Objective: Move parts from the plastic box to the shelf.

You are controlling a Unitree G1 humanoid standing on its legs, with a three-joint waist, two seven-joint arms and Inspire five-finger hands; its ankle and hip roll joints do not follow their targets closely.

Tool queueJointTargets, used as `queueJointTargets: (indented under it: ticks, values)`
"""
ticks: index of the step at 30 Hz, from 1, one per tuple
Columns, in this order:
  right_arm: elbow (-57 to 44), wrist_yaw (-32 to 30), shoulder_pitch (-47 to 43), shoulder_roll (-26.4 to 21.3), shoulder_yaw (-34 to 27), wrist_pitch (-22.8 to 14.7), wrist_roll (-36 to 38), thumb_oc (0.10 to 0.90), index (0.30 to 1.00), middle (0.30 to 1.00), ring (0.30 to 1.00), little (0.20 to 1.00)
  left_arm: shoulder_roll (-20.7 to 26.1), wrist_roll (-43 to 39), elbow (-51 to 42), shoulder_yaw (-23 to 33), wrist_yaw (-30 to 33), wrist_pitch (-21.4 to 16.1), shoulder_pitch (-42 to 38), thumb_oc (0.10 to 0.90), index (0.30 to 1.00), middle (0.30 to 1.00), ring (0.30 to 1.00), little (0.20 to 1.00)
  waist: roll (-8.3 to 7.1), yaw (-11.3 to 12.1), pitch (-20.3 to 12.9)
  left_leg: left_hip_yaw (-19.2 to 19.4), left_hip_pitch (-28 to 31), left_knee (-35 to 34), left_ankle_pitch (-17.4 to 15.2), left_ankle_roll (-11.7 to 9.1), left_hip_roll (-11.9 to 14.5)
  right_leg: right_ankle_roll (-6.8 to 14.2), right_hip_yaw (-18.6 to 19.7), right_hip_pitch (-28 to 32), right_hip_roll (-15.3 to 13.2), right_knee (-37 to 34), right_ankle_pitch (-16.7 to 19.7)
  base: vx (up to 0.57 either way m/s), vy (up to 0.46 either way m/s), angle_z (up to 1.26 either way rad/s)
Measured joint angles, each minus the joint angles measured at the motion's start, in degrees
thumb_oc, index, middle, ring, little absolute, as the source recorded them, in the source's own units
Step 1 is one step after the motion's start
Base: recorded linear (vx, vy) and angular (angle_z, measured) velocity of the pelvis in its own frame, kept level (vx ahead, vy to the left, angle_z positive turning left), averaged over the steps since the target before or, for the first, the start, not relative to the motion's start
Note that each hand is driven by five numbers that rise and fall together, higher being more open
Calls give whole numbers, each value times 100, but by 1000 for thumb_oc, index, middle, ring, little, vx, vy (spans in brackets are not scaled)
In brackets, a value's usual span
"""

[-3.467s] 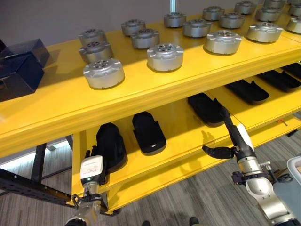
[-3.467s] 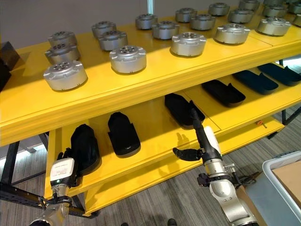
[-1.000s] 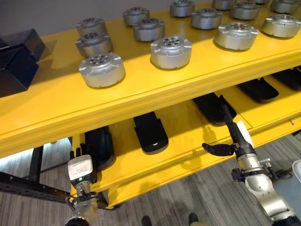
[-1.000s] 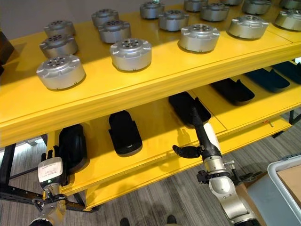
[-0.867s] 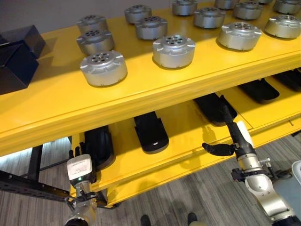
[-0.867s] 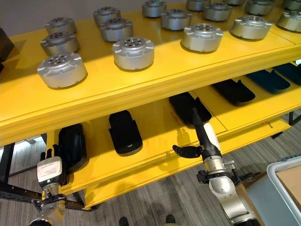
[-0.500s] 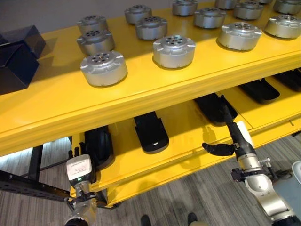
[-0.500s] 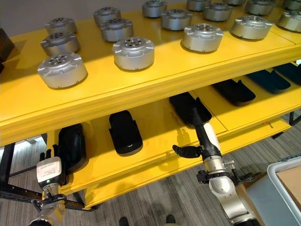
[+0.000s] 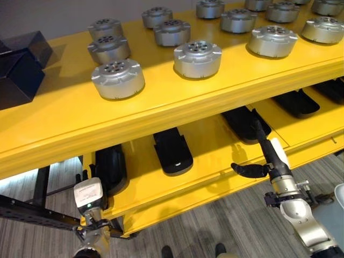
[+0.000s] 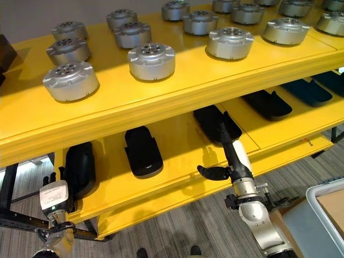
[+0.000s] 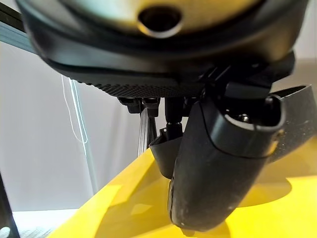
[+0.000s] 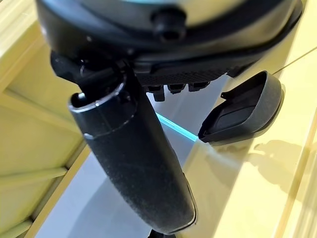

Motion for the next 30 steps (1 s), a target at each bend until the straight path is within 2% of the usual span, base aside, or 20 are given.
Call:
queueJointTargets:
  ticks: [17, 26, 30]
  values:
    - [0, 0, -6, -2, 0, 60, 1, 900, 1000, 1000, 1000, 1000, 0, -217, 18, 0, -8, 124, -6, 900, 1000, 1000, 1000, 1000, 19, -2, -7, -3, -1, 1, 1, 0, 0, 0, -2, 1, 0, 0, 0, 0, 0, 0]
    - [0, -71, -2, 2, 0, 60, -1, 900, 1000, 1000, 1000, 1000, 3, 50, -219, 206, -23, 117, 211, 900, 1000, 1000, 1000, 1000, 8, 72, -1, -25, -6, 2, 1, 0, 0, 0, -20, 5, 3, 0, 0, 0, 0, 0]
    - [-1, -100, 3, 6, -4, 61, -2, 900, 1000, 1000, 1000, 1000, 270, 139, -530, 288, -34, -284, 443, 900, 1000, 1000, 1000, 1000, -77, 136, 35, -55, -6, 4, 4, -2, -1, -3, -41, 27, 3, 0, -3, 1, -3, 5]
